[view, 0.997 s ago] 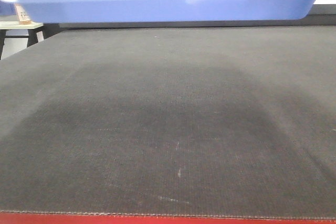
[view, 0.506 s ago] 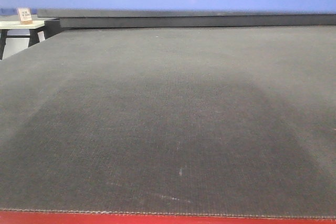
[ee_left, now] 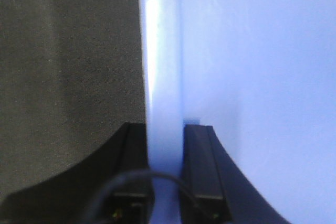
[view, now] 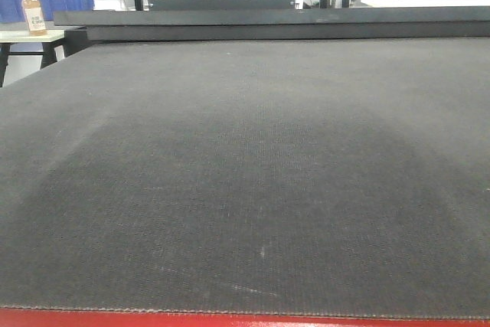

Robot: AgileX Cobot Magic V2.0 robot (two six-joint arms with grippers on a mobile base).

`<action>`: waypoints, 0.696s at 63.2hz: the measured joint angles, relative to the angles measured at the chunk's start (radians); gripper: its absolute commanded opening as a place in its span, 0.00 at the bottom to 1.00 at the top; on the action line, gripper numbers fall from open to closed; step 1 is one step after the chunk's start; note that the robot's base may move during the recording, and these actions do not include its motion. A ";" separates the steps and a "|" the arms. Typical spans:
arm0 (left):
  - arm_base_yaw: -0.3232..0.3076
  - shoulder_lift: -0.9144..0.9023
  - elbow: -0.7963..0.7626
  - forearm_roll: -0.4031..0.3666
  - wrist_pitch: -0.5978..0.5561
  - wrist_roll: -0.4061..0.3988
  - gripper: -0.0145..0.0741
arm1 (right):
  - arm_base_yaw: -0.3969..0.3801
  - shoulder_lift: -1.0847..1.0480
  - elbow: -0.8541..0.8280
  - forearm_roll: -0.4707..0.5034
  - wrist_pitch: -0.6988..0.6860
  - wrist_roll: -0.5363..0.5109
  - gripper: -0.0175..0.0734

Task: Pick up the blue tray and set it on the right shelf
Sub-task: 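Hold the tray raised while the base drives to the shelving rack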

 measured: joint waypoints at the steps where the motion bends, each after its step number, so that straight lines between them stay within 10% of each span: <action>1: 0.000 0.000 -0.002 -0.002 0.000 0.000 0.11 | 0.000 0.000 0.000 0.000 0.000 0.000 0.25; 44: -0.010 0.000 -0.002 -0.029 0.004 0.000 0.11 | 0.000 0.000 0.000 -0.014 0.002 0.000 0.25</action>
